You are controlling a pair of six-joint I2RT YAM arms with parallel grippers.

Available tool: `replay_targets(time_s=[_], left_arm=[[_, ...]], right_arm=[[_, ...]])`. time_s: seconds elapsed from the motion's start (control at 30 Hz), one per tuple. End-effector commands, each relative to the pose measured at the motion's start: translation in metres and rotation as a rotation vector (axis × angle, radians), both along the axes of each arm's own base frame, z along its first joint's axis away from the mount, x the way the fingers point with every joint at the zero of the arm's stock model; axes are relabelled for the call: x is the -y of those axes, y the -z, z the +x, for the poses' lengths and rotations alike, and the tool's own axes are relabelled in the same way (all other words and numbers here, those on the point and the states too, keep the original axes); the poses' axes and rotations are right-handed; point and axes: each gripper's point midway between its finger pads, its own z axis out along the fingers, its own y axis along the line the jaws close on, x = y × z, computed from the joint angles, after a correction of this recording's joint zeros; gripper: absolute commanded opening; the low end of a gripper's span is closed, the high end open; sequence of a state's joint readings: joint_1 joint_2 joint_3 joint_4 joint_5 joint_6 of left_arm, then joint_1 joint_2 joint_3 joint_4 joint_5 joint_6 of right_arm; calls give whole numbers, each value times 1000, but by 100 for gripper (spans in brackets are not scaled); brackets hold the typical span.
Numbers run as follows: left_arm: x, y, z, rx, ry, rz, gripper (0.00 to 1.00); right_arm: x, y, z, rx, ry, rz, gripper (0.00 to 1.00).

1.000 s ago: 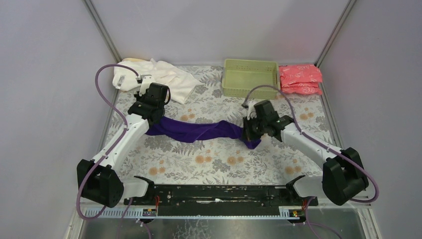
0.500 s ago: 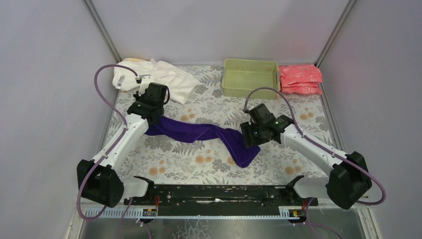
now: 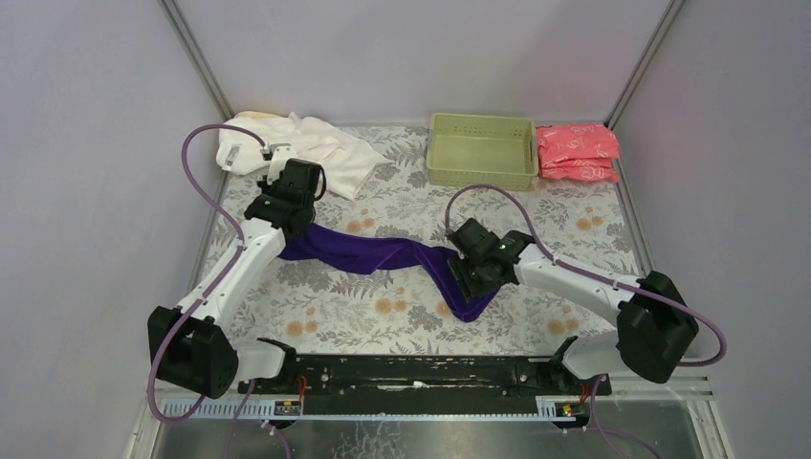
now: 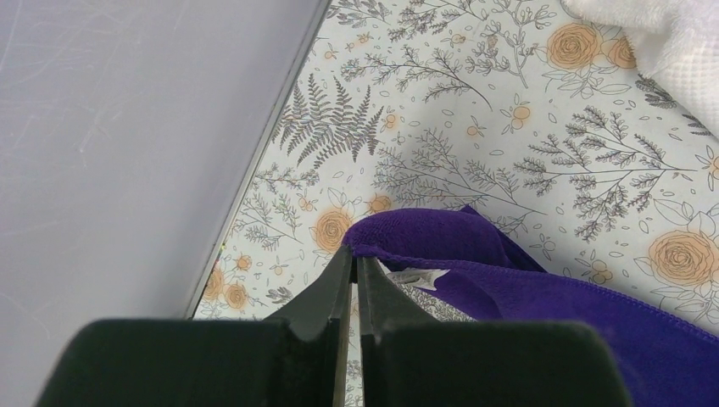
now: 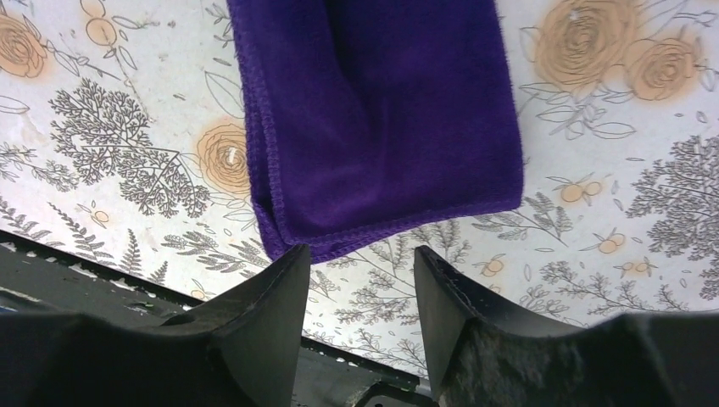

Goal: Roll the towels
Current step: Flatten out the towel at the center of the board.

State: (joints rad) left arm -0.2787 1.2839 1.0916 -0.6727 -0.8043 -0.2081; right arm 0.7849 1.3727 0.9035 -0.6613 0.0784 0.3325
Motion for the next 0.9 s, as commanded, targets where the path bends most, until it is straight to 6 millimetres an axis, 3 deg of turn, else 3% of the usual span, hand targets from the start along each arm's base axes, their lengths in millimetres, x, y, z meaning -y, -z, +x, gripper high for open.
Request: replay_targets(time_s=[0.0,0.27,0.5,0.63,0.87], left_arm=[[0,-7,8,49,-12,-24,0],[1,-6,8,48,-10,-28,0],[1,-5,9,45,-7,-31,0],[1,-4,9,44,-7,-32,0],[1,-3,10,40,-7,-30,0]], right_arm=[[-14,6,5,73,33,-41,57],[-40,10,28,225,69,-143,63],[-49,21,24,233,34,-212,66],[-44,33,23,231,38,-282,68],[-21,23,28,281,82,-389,68]])
